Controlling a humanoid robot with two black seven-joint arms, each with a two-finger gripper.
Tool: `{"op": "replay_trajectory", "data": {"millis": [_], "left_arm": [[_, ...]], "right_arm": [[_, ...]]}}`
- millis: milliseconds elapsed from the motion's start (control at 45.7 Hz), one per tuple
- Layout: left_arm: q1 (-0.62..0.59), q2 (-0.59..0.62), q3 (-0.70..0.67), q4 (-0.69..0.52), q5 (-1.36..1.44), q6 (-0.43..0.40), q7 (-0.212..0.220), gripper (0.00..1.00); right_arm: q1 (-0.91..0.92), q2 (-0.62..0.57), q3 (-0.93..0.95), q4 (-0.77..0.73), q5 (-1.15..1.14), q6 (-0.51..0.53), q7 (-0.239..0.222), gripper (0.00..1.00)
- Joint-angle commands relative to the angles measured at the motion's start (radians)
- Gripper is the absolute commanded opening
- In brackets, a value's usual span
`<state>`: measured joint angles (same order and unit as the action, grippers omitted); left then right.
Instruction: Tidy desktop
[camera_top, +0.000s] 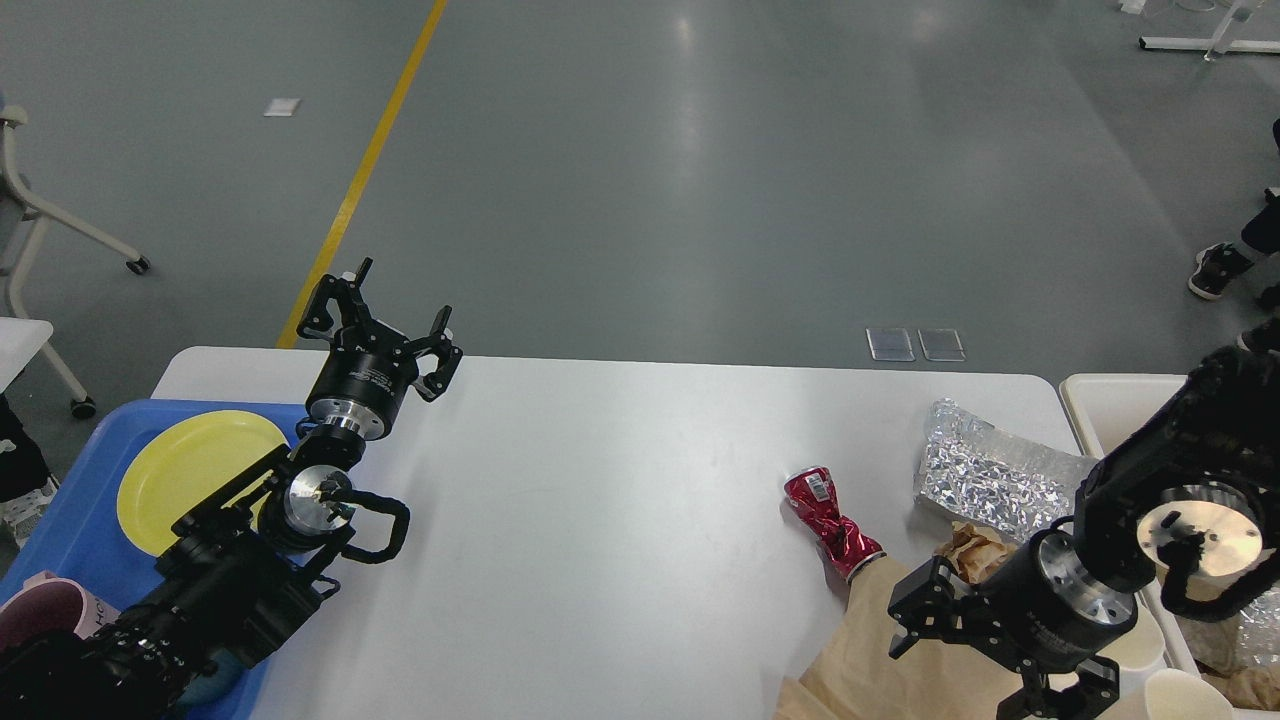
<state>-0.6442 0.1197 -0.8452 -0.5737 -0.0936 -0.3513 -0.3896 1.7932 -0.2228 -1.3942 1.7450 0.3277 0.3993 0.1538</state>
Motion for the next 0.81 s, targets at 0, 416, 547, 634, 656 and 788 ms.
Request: {"op": "replay_trajectory", "data": {"millis": [0, 416, 547, 634, 656, 788], "left_arm": [[0.000, 0.000, 0.000, 0.000, 0.000, 0.000, 0.000, 0.96], [0.000, 0.000, 0.000, 0.000, 0.000, 0.000, 0.000, 0.96], [0.000, 0.000, 0.000, 0.000, 0.000, 0.000, 0.002, 0.96], [0.000, 0.000, 0.000, 0.000, 0.000, 0.000, 0.000, 0.96], [0.000, 0.000, 0.000, 0.000, 0.000, 0.000, 0.000, 0.96], [0.000, 0.000, 0.000, 0.000, 0.000, 0.000, 0.000, 0.96]], "right_arm": [[-0.112, 0.000, 0.000, 0.000, -0.002, -0.092, 0.001, 1.00], [-0.270, -0.260, 0.144, -0.045, -0.009, -0.204, 0.015, 1.00], [-0.348, -0.309, 0.222, -0.047, -0.009, -0.247, 0.021, 1.00], [-0.393, -0.306, 0.228, -0.050, -0.012, -0.299, 0.023, 1.00], [-0.403, -0.306, 0.228, -0.051, -0.012, -0.313, 0.023, 1.00], [-0.449, -0.309, 0.259, -0.084, -0.007, -0.342, 0.070, 1.00]]}}
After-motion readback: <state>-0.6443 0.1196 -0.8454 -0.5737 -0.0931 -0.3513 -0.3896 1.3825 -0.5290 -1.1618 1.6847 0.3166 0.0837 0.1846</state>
